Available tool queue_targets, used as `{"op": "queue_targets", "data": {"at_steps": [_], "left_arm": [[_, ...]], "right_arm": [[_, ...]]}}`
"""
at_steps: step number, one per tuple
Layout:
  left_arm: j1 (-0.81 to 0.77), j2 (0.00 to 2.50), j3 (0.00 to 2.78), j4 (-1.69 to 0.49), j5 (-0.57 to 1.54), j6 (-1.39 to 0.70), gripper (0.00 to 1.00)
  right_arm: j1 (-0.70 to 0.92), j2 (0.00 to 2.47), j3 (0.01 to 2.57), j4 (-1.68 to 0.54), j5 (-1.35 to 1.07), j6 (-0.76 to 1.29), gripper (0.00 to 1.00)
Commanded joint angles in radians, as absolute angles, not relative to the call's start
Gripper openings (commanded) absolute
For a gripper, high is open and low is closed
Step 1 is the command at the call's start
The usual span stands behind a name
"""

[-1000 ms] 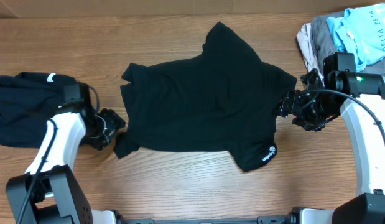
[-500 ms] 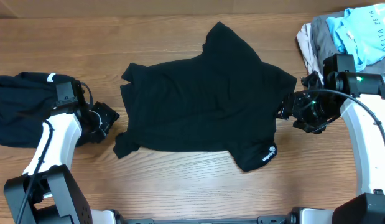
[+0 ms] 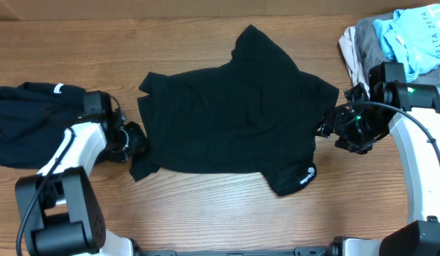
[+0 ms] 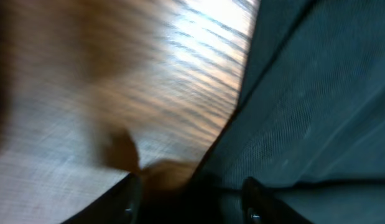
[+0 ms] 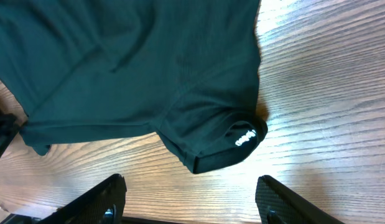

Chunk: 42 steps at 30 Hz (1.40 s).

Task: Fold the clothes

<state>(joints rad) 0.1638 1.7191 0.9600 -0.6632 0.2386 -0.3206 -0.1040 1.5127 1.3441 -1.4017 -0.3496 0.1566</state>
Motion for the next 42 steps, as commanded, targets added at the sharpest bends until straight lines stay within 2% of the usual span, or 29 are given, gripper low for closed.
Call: {"op": "queue_targets", "data": {"at_steps": [1, 7, 10, 14, 19, 24, 42], "left_arm": [[0.149, 1.750, 0.962, -0.649, 0.229, -0.152, 0.51], [0.148, 1.752, 0.962, -0.621, 0.229, -0.053, 0.53], [0.148, 1.752, 0.962, -0.620, 0.229, 0.015, 0.50], [0.149, 1.752, 0.962, -0.631, 0.229, 0.046, 0.30], [0.165, 1.752, 1.014, -0.722, 0.231, 0.114, 0.40], [0.192, 1.752, 1.084, -0.827, 0.237, 0.178, 0.41], [0.209, 1.778, 1.079, -0.842, 0.340, 0.400, 0.44]], "right_arm": [[-0.106, 1.499, 1.341, -1.401, -0.342, 0.161, 0.71], [-0.106, 1.499, 1.341, -1.404, -0.342, 0.162, 0.71], [-0.106, 1.499, 1.341, -1.405, -0.342, 0.161, 0.72], [-0.106, 1.499, 1.341, -1.404, -0.342, 0.162, 0.71], [-0.106, 1.499, 1.341, -1.408, -0.342, 0.161, 0.71], [-0.106, 1.499, 1.341, -1.409, -0.342, 0.161, 0.72], [-0.106, 1.499, 1.341, -1.420, -0.341, 0.160, 0.72]]}}
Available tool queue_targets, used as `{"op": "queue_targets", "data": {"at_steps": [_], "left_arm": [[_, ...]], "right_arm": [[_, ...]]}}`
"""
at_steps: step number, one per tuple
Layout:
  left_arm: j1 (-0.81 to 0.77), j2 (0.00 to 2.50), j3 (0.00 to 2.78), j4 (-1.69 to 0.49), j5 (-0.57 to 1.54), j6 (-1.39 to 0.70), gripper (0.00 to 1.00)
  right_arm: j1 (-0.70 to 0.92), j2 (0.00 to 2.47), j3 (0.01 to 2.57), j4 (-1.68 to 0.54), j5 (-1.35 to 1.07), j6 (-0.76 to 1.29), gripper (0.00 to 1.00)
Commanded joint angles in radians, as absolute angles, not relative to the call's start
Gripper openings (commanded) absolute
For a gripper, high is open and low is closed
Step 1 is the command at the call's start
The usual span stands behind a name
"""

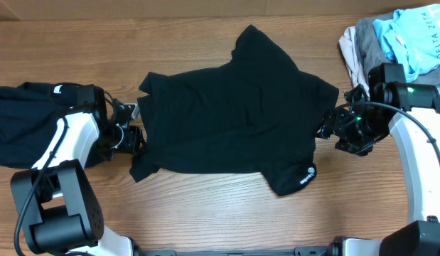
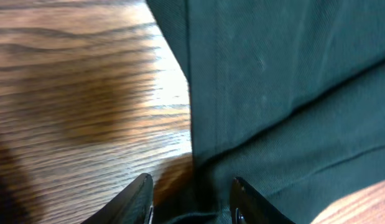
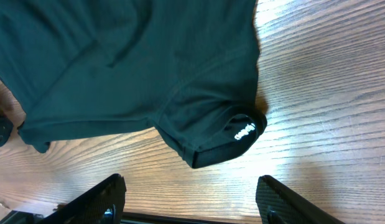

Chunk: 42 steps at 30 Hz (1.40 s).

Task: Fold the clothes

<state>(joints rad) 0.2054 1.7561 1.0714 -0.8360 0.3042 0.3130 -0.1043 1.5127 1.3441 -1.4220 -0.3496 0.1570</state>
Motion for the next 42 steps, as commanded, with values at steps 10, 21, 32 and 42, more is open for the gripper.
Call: {"op": "queue_targets", "data": {"at_steps": [10, 21, 32, 42], "left_arm": [[0.210, 1.827, 1.076, -0.854, 0.341, 0.469, 0.45], [0.210, 1.827, 1.103, -0.969, 0.475, 0.577, 0.37], [0.210, 1.827, 1.148, -1.032, 0.509, 0.534, 0.41], [0.211, 1.827, 1.148, -1.016, 0.371, 0.467, 0.49]], "right_arm": [[-0.106, 1.499, 1.341, -1.419, -0.341, 0.157, 0.72], [-0.106, 1.499, 1.341, -1.415, -0.341, 0.157, 0.72], [-0.106, 1.499, 1.341, -1.415, -0.341, 0.157, 0.72], [-0.106, 1.499, 1.341, -1.420, -0.341, 0.157, 0.72]]}}
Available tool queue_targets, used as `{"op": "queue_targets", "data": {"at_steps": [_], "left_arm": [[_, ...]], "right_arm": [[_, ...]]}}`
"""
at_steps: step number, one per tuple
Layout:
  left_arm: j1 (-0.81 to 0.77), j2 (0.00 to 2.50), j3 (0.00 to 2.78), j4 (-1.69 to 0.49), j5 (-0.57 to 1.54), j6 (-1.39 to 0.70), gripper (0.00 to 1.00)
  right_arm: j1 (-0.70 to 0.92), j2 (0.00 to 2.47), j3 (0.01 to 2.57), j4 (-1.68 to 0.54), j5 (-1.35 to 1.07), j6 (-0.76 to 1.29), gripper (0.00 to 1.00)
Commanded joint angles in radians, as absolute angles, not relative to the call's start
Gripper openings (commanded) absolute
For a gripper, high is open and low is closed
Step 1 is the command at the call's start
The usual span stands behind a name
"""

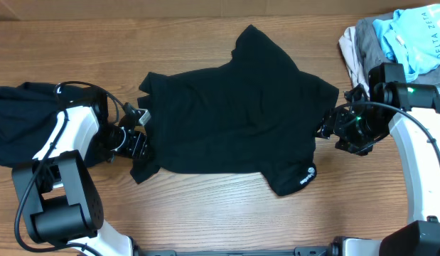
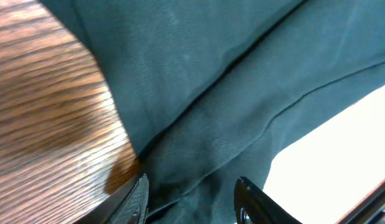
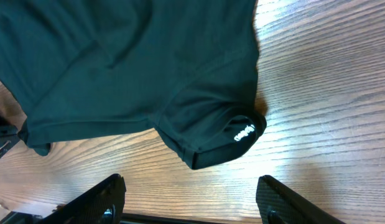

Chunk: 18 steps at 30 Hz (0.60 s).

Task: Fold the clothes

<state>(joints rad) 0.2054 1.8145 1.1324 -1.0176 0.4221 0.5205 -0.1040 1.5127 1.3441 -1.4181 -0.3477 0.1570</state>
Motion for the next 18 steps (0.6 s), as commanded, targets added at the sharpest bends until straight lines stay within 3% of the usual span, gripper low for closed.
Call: {"op": "queue_targets", "data": {"at_steps": [1, 6, 12, 18], "left_arm": [[0.211, 1.827, 1.148, -1.016, 0.355, 0.437, 0.50], [0.211, 1.827, 1.147, -1.009, 0.259, 0.232, 0.54], [0.209, 1.827, 1.136, -1.024, 0.227, 0.151, 0.56], [0.209, 1.827, 1.099, -1.003, 0.245, 0.134, 0.49]], "right_arm": [[-0.106, 1.499, 1.341, -1.420, -0.341, 0.157, 0.72], [-0.106, 1.499, 1.341, -1.423, -0.341, 0.157, 0.72], [-0.106, 1.499, 1.341, -1.422, -0.341, 0.157, 0.72], [-0.106, 1.499, 1.341, -1.419, -0.341, 0.157, 0.72]]}}
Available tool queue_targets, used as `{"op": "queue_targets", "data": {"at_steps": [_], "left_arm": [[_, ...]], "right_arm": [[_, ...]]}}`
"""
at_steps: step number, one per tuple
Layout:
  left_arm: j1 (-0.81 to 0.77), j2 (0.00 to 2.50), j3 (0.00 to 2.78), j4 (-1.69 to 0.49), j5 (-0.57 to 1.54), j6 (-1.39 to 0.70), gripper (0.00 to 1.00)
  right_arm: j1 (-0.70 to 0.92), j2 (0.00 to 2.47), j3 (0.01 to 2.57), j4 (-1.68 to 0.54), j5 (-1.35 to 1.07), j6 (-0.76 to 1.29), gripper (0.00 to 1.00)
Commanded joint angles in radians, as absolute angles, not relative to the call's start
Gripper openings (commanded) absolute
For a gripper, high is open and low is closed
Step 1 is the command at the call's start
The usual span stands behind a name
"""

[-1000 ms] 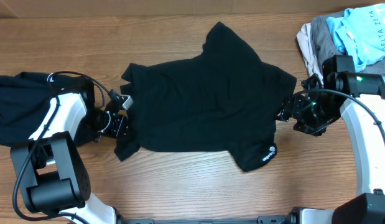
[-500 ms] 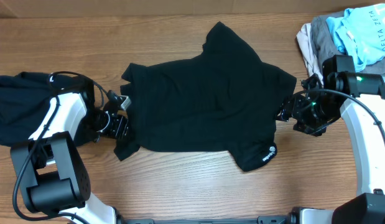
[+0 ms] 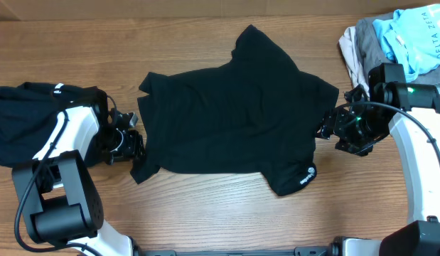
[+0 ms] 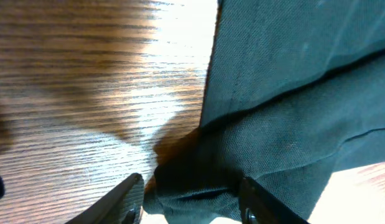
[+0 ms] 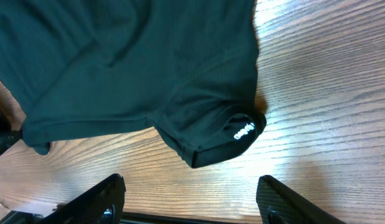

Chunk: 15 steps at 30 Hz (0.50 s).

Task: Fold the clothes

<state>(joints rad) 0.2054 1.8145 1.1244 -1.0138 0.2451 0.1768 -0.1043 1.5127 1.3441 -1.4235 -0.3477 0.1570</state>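
Note:
A black T-shirt (image 3: 234, 121) lies spread flat mid-table, its sleeve with a white logo (image 3: 303, 178) folded at the lower right. My left gripper (image 3: 133, 149) sits at the shirt's lower left corner. In the left wrist view the bunched shirt corner (image 4: 192, 180) lies between the fingers of that gripper (image 4: 191, 202), which stand apart on either side of it. My right gripper (image 3: 325, 129) hovers open at the shirt's right edge. The right wrist view shows the logo sleeve (image 5: 245, 132) ahead of that gripper (image 5: 192, 205), with bare wood between the fingers.
A heap of dark clothing (image 3: 20, 121) lies at the far left beside my left arm. A pile of grey, beige and light-blue clothes (image 3: 401, 35) sits at the back right corner. Bare wooden table (image 3: 205, 220) runs along the front.
My left gripper has shifted slightly left off the fabric and turned; the shirt's bunched corner now lies between its fingers with wood showing beside it. The right arm has not moved.
My left gripper stood at the shirt's left edge, then a little higher along that edge, then over the fabric at the lower left corner, and now it straddles that corner. The shirt has kept its shape and the right gripper has stayed open at the right edge.

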Motion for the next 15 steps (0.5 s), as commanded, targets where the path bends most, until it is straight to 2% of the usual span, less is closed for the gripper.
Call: {"op": "queue_targets", "data": {"at_steps": [1, 3, 9, 12, 15], "left_arm": [[0.209, 1.827, 1.093, -0.995, 0.253, 0.134, 0.45], [0.208, 1.827, 1.081, -0.974, 0.274, 0.133, 0.39], [0.203, 1.827, 1.067, -0.949, 0.307, 0.134, 0.34], [0.192, 1.827, 1.067, -0.949, 0.308, 0.134, 0.23], [0.175, 1.827, 1.067, -0.942, 0.308, 0.134, 0.04]], "right_arm": [[-0.106, 1.499, 1.341, -1.418, -0.341, 0.157, 0.72], [-0.106, 1.499, 1.341, -1.419, -0.341, 0.157, 0.72], [-0.106, 1.499, 1.341, -1.423, -0.341, 0.157, 0.72], [-0.106, 1.499, 1.341, -1.424, -0.341, 0.157, 0.72], [-0.106, 1.499, 1.341, -1.425, -0.341, 0.157, 0.72]]}}
